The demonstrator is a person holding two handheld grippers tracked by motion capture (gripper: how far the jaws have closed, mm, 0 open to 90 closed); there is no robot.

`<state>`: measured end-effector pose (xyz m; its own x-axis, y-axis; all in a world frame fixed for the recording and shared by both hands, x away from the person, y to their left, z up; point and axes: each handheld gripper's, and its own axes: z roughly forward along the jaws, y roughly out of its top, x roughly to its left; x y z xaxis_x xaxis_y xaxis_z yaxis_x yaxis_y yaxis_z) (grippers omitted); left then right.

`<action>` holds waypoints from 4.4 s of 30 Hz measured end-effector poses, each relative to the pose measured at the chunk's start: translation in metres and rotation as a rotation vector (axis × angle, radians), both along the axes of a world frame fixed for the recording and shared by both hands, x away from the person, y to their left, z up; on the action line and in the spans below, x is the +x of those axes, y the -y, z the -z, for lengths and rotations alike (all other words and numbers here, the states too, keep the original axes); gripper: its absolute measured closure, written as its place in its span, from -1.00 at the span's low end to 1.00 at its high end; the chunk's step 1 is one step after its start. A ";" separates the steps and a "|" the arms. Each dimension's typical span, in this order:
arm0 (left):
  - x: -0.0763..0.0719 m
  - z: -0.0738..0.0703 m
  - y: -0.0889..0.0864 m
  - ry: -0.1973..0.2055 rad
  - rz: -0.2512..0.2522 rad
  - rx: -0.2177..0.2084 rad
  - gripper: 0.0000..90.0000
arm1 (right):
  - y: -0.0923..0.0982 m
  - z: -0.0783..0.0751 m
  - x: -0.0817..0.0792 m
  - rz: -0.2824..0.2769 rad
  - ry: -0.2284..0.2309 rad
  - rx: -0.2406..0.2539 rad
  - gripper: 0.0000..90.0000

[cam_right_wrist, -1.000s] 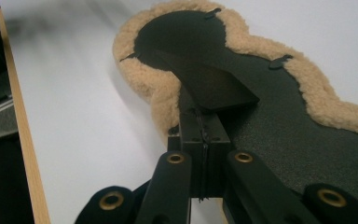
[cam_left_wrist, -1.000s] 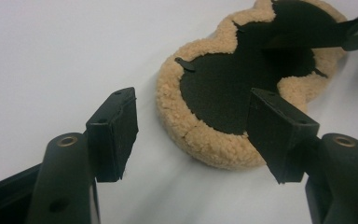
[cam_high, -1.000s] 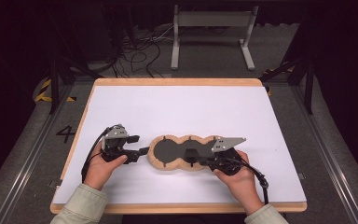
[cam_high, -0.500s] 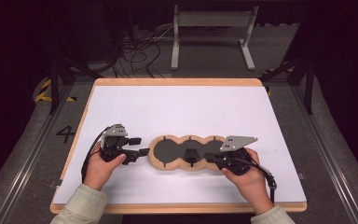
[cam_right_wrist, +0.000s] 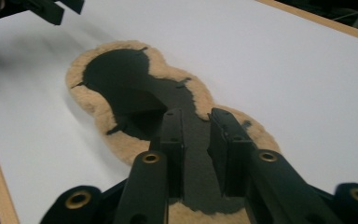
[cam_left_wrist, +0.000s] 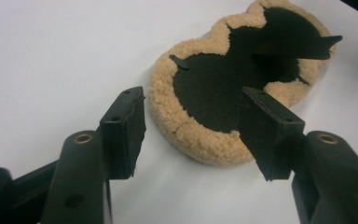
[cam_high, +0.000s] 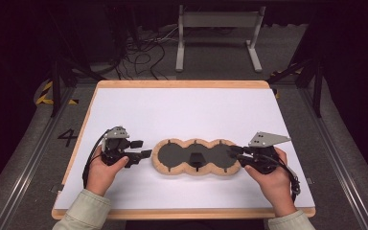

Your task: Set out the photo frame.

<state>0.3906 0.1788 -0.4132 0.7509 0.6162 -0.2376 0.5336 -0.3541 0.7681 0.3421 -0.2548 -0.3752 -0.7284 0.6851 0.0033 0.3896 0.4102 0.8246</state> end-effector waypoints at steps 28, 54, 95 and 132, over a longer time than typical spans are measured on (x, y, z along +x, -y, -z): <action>0.010 0.014 0.007 -0.152 -0.025 0.051 -0.15 | 0.032 0.041 0.027 0.175 -0.274 -0.054 -0.36; 0.012 0.039 0.028 -0.271 0.053 0.066 -0.32 | 0.025 0.059 0.032 0.090 -0.435 -0.056 -0.47; -0.003 0.016 0.030 -0.010 -0.026 0.107 0.14 | 0.031 0.041 0.022 0.273 -0.278 0.083 0.55; -0.041 0.018 0.010 0.064 0.142 0.095 0.32 | 0.029 0.032 -0.023 0.125 -0.168 -0.086 0.47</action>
<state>0.3500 0.1687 -0.4312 0.8437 0.5202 -0.1324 0.4242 -0.4949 0.7584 0.3192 -0.2835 -0.4072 -0.6319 0.7731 0.0550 0.5709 0.4164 0.7076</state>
